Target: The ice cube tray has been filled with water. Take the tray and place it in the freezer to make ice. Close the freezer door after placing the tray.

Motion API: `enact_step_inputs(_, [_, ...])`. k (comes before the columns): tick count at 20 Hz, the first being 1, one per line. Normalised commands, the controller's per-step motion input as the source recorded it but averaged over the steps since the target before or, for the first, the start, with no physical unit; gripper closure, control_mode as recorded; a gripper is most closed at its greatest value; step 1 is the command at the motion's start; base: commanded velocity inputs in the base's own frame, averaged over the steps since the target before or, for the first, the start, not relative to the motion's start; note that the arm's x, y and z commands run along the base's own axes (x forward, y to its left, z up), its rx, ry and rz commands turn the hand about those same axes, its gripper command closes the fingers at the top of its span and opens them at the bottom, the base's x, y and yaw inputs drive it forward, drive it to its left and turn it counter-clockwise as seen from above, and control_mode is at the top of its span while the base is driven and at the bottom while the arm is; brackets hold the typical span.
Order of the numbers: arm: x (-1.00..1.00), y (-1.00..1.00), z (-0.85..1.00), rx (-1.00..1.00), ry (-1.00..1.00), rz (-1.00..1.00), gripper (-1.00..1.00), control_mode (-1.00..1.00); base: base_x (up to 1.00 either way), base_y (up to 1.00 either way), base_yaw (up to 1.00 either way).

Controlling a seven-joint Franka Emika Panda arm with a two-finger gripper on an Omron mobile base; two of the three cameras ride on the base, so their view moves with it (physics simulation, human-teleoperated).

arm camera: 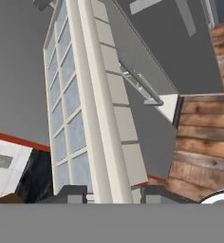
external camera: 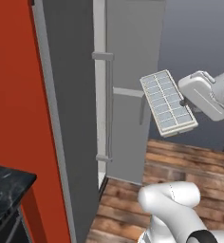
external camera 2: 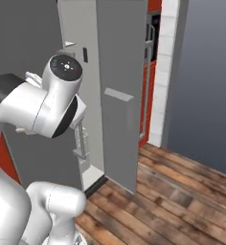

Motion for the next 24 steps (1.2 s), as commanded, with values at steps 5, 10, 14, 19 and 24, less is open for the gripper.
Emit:
enact_step_inputs(5, [0.0,0.0,0.0,0.0,0.0,0.0,1.0,1.0,0.31,0.0,0.2])
enact_step_inputs(10, [0.0,0.0,0.0,0.0,0.0,0.0,1.0,1.0,0.18,-0.02,0.24])
enact_step_inputs(14, [0.0,0.0,0.0,0.0,0.0,0.0,1.0,1.0,0.16,-0.31,0.25])
enact_step_inputs(19, [0.0,0.0,0.0,0.0,0.0,0.0,1.0,1.0,0.08,-0.57,0.21])
enact_step_inputs(24, [0.0,0.0,0.0,0.0,0.0,0.0,1.0,1.0,0.01,-0.71,0.14])
